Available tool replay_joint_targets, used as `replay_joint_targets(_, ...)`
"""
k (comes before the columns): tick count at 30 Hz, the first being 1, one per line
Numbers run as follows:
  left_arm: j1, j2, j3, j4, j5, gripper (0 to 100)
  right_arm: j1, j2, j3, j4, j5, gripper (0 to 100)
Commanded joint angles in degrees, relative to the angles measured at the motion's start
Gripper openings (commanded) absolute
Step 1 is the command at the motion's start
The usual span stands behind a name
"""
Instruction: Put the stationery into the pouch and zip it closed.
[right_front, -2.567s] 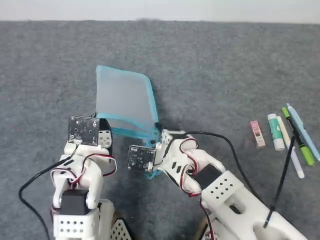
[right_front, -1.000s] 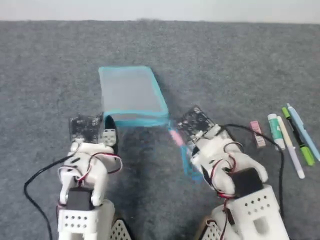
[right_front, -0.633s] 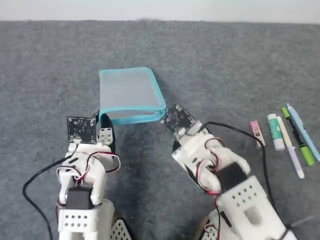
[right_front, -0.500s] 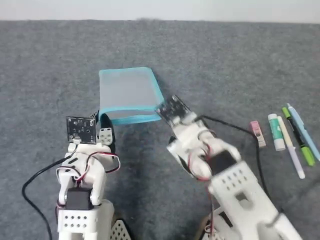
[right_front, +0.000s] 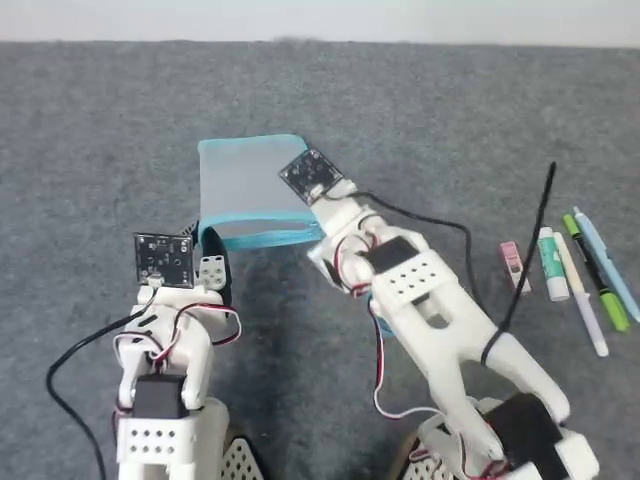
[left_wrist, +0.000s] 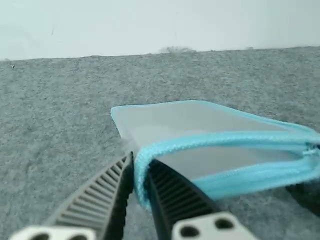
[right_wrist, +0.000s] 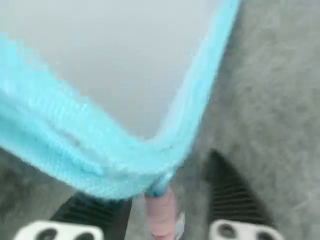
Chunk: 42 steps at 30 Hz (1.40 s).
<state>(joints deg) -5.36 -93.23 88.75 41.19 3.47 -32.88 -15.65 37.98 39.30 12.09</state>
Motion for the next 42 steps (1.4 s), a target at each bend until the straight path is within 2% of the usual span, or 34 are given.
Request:
replay_joint_targets(1, 2.2, -0.7, 0.2, -0.3, -0.4, 1, 1.9, -0.7, -8.3, 3.6, -1.1, 1.4)
replay_joint_targets(6, 2.5, -0.7, 0.4, -0.4, -0.4, 1, 0.9, -3.8, -17.9, 17.9, -0.6, 0.5)
replay_joint_targets(11, 5.3, -0.6, 0.4, -0.2, -2.0, 1, -6.5, -8.2, -23.2, 30.9, 4.0, 0.6)
replay_joint_targets(18, 6.1, -0.6, 1.0, -0.1, -2.9, 1, -17.7, -11.0, -24.0, 31.4, 5.5, 0.6)
replay_joint_targets(23, 6.1, -0.6, 1.0, -0.1, -3.2, 1, -21.6, -10.5, -22.6, 27.3, 7.4, 0.6)
replay_joint_targets(28, 6.0, -0.6, 0.7, 1.1, -3.2, 1, -20.8, -11.4, -17.8, 25.5, 7.5, 1.6)
replay_joint_targets(33, 5.7, -0.7, 0.2, 1.1, -4.3, 1, -16.7, -18.3, -12.8, 30.8, 8.4, 23.3)
replay_joint_targets(36, 5.7, -0.7, -0.2, 1.1, -4.5, 1, -14.1, -26.2, -7.1, 31.9, 13.0, 34.3)
replay_joint_targets(39, 5.8, -0.7, -0.3, 1.1, -4.5, 1, -10.2, -34.6, -0.3, 31.3, 16.7, 39.2)
replay_joint_targets(42, 6.1, -0.7, -0.7, 1.2, -4.5, 1, -6.1, -40.6, 8.2, 26.2, 22.2, 40.6)
